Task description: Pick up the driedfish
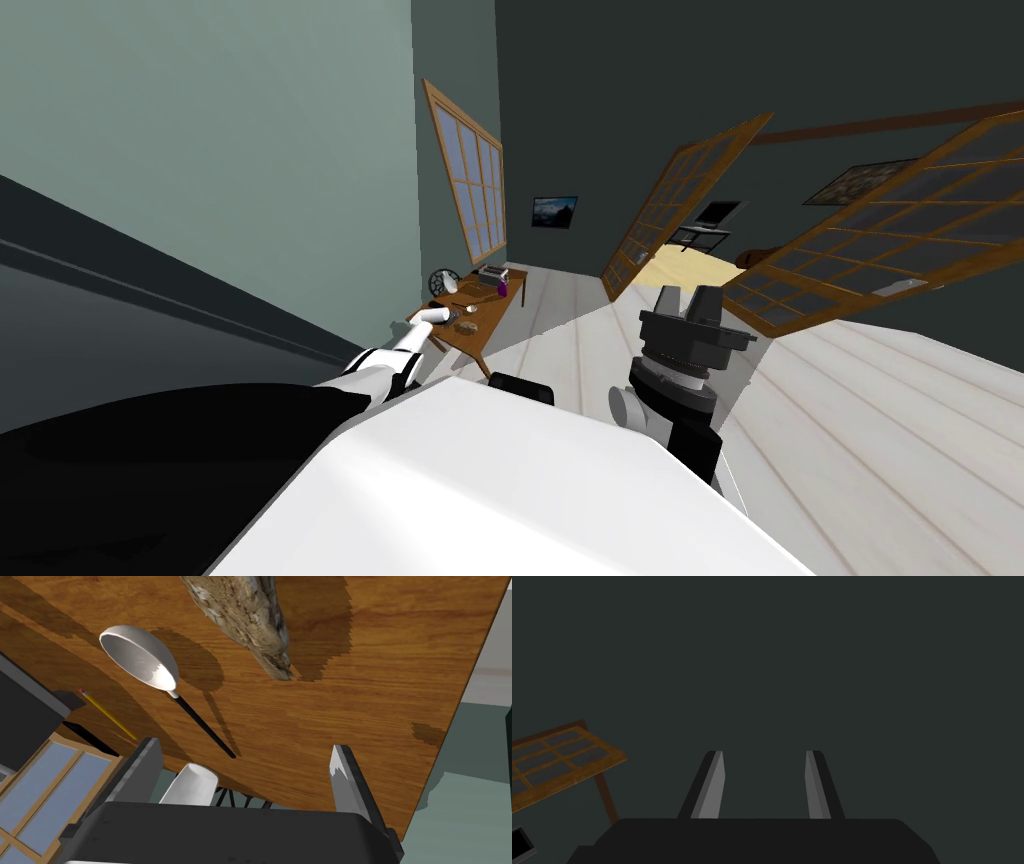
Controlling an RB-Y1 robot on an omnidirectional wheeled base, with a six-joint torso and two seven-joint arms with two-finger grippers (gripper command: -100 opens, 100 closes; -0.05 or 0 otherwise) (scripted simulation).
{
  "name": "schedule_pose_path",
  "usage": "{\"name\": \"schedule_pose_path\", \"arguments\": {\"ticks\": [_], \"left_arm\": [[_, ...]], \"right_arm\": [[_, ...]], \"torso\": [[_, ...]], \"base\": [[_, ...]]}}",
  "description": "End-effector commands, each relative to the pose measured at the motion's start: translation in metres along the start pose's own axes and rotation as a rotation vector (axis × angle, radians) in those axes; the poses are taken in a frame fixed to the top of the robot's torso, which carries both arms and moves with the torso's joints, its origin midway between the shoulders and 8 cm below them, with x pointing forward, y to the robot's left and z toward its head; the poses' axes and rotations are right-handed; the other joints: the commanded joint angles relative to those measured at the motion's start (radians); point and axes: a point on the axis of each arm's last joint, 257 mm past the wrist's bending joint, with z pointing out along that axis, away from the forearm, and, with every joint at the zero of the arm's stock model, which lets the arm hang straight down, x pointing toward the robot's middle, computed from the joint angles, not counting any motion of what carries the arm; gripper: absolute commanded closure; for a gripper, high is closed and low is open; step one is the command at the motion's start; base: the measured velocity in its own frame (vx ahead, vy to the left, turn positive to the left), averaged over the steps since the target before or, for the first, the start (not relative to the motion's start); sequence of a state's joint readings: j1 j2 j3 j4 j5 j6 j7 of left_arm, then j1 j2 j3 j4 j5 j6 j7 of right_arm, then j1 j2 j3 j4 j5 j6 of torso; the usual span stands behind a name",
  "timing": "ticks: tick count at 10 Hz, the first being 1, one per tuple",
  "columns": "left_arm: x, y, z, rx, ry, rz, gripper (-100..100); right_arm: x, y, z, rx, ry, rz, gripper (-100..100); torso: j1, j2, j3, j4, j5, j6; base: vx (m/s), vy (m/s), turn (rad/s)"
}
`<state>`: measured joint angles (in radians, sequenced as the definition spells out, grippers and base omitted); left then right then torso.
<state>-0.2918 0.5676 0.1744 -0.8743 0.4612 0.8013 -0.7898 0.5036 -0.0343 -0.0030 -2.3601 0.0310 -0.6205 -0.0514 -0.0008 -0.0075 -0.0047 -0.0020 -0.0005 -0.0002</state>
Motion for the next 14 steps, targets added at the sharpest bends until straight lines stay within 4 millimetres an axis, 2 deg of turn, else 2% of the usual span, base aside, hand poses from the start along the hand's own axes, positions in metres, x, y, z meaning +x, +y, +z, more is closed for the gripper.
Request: {"name": "schedule_pose_path", "arguments": {"ticks": [1,2,3,5,7,9,10,11,13,14], "left_arm": [[0.009,0.020,0.003,-0.048,0.042,-0.043,-100],[0.009,0.020,0.003,-0.048,0.042,-0.043,-100],[0.017,0.031,0.005,-0.078,0.075,-0.075,-100],[0.018,0.034,0.006,-0.084,0.078,-0.077,-100],[0.041,0.058,0.010,-0.144,0.144,-0.131,-100],[0.041,0.060,0.010,-0.147,0.146,-0.133,-100],[0.069,0.081,0.014,-0.196,0.205,-0.165,-100],[0.082,0.089,0.015,-0.215,0.226,-0.172,-100],[0.076,0.086,0.015,-0.209,0.220,-0.168,-100],[0.077,0.087,0.015,-0.211,0.222,-0.169,0]], "right_arm": [[0.000,0.000,0.000,0.000,0.000,0.000,0],[0.000,0.000,0.000,0.000,0.000,0.000,0],[0.000,0.000,0.000,0.000,0.000,0.000,0],[0.000,0.000,0.000,0.000,0.000,0.000,0],[0.000,0.000,0.000,0.000,0.000,0.000,0],[0.000,0.000,0.000,0.000,0.000,0.000,0],[0.000,0.000,0.000,0.000,0.000,0.000,0],[0.000,0.000,0.000,0.000,0.000,0.000,0],[0.000,0.000,0.000,0.000,0.000,0.000,0],[0.000,0.000,0.000,0.000,0.000,0.000,0]], "torso": [[0.000,0.000,0.000,0.000,0.000,0.000],[0.001,0.000,0.000,0.000,0.000,0.000],[0.001,0.001,0.001,0.000,0.000,0.000],[0.001,0.001,0.000,0.000,0.000,0.000],[0.001,0.004,0.002,0.001,0.000,0.000],[0.001,0.000,0.000,0.000,0.000,0.000],[0.003,0.003,0.002,0.001,0.001,0.000],[0.002,0.002,0.001,0.001,0.001,0.000],[0.002,0.001,0.001,0.000,0.000,0.000],[0.002,0.005,0.003,0.001,0.000,0.000]], "base": [[0.106,-0.015,0.022],[0.093,-0.015,0.010],[0.124,-0.025,0.013],[0.073,-0.013,0.006],[0.106,-0.032,0.008],[0.088,-0.002,0.002],[0.089,-0.003,-0.027],[0.142,-0.013,-0.019],[0.067,-0.009,-0.001],[0.008,-0.001,-0.001]]}}
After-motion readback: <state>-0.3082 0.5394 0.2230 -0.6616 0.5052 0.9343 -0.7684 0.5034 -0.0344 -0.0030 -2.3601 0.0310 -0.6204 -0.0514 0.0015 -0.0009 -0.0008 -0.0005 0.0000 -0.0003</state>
